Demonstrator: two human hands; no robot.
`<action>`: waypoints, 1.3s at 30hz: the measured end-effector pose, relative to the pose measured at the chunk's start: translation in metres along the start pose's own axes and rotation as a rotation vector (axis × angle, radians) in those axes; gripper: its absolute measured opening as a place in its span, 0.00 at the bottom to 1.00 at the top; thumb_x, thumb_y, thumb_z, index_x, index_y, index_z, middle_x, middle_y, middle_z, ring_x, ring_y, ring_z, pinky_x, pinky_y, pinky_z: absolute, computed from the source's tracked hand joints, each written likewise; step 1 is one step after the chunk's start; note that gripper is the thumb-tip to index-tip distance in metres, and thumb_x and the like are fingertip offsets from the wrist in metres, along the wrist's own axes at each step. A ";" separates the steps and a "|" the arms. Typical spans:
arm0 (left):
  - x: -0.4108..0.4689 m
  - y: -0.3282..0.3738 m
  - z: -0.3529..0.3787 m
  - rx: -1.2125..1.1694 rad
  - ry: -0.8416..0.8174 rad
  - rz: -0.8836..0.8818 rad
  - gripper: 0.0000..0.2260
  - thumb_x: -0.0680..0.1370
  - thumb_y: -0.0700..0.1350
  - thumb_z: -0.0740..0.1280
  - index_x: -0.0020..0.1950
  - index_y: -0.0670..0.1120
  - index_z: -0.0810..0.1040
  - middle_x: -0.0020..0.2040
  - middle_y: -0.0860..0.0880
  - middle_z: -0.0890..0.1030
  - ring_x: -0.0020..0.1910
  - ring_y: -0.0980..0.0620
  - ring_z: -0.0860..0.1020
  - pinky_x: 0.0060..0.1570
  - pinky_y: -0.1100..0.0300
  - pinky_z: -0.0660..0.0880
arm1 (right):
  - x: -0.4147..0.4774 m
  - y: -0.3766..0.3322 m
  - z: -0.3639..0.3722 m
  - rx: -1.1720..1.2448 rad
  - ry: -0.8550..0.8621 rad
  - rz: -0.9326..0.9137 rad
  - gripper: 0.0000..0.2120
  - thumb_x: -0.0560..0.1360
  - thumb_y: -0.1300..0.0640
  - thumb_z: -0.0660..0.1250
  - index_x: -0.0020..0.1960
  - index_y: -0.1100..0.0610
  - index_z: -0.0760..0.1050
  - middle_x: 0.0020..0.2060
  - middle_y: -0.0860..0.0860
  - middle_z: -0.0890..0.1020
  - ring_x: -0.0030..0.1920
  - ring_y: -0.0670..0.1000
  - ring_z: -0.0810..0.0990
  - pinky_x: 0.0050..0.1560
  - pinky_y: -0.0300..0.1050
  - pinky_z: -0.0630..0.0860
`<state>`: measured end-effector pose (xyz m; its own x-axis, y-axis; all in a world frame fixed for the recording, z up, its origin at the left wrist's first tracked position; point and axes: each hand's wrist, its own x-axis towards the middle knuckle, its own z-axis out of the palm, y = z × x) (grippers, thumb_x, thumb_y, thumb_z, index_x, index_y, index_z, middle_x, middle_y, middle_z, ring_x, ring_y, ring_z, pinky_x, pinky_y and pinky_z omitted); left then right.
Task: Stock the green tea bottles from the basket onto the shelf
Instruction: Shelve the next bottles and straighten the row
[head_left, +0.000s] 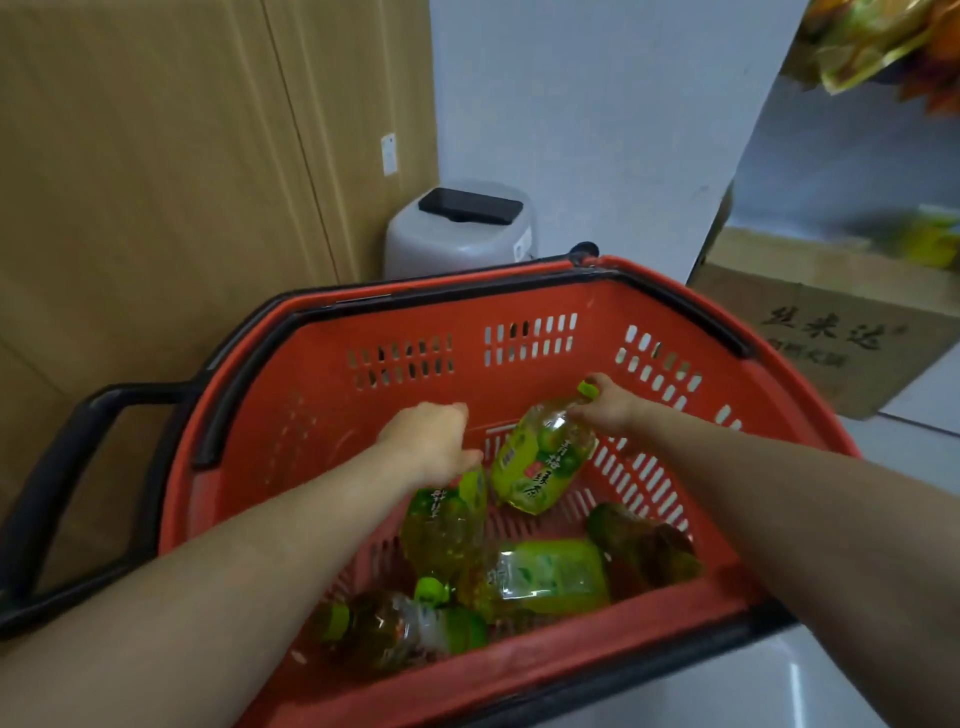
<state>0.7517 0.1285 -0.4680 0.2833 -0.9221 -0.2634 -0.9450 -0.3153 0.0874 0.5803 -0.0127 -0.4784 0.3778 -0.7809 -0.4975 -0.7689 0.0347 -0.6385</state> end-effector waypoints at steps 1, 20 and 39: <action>0.010 0.001 0.015 0.031 -0.092 -0.046 0.30 0.74 0.62 0.65 0.68 0.44 0.66 0.62 0.42 0.77 0.60 0.40 0.76 0.55 0.50 0.75 | 0.009 0.003 0.004 0.053 -0.011 -0.001 0.38 0.77 0.61 0.66 0.79 0.54 0.47 0.73 0.60 0.64 0.67 0.60 0.71 0.57 0.50 0.74; 0.003 0.004 0.022 0.019 -0.294 -0.211 0.34 0.62 0.65 0.69 0.67 0.62 0.67 0.64 0.50 0.76 0.62 0.43 0.74 0.55 0.49 0.73 | 0.034 -0.033 0.028 -0.570 0.112 -0.284 0.12 0.71 0.51 0.74 0.47 0.54 0.73 0.46 0.51 0.80 0.45 0.53 0.78 0.47 0.46 0.75; -0.307 -0.141 -0.241 0.818 0.773 -0.190 0.49 0.48 0.58 0.78 0.68 0.53 0.69 0.61 0.39 0.75 0.56 0.38 0.75 0.40 0.48 0.71 | -0.209 -0.284 0.013 -0.097 0.469 -1.294 0.09 0.73 0.55 0.71 0.53 0.48 0.80 0.49 0.53 0.83 0.53 0.59 0.79 0.53 0.53 0.75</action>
<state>0.8373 0.4024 -0.1682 0.1906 -0.8556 0.4814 -0.6191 -0.4853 -0.6174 0.7260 0.1491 -0.2008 0.6519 -0.3589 0.6680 -0.0464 -0.8981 -0.4373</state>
